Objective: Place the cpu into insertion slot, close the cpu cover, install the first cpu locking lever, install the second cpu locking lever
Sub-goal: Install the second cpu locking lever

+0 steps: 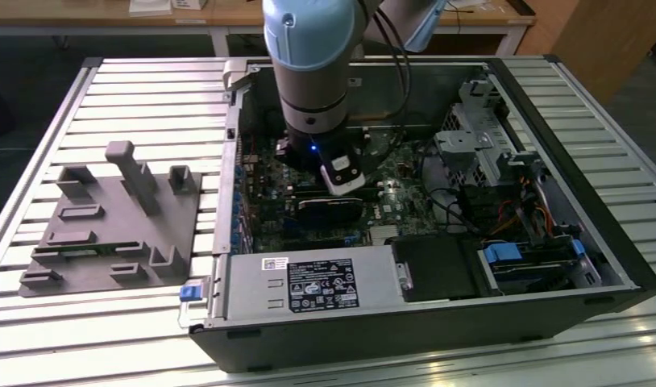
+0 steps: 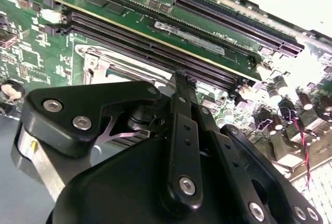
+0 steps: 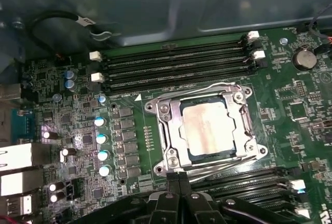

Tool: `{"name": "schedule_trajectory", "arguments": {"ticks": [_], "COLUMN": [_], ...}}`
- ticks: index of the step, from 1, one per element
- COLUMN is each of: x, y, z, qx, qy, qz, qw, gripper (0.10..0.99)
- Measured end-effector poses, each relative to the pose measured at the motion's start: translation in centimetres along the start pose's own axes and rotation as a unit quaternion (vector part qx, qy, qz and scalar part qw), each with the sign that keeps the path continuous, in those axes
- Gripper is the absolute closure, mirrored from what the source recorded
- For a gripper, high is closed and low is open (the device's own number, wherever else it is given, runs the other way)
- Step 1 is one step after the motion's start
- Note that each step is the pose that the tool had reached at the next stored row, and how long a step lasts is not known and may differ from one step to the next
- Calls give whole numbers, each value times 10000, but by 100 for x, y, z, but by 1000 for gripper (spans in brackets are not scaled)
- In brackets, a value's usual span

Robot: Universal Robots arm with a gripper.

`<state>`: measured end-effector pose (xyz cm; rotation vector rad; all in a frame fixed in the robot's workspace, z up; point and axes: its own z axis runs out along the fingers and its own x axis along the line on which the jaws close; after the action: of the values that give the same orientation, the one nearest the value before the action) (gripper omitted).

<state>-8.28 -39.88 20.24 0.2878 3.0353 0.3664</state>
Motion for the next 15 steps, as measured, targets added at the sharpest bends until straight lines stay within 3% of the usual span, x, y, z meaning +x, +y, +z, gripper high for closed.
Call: {"name": "schedule_trajectory", "arguments": {"ticks": [15], "x": [72], "y": [-10], "z": [68], "qx": [-201], "qy": [36], "qz": [19], "qw": [9998], "gripper": [980]}}
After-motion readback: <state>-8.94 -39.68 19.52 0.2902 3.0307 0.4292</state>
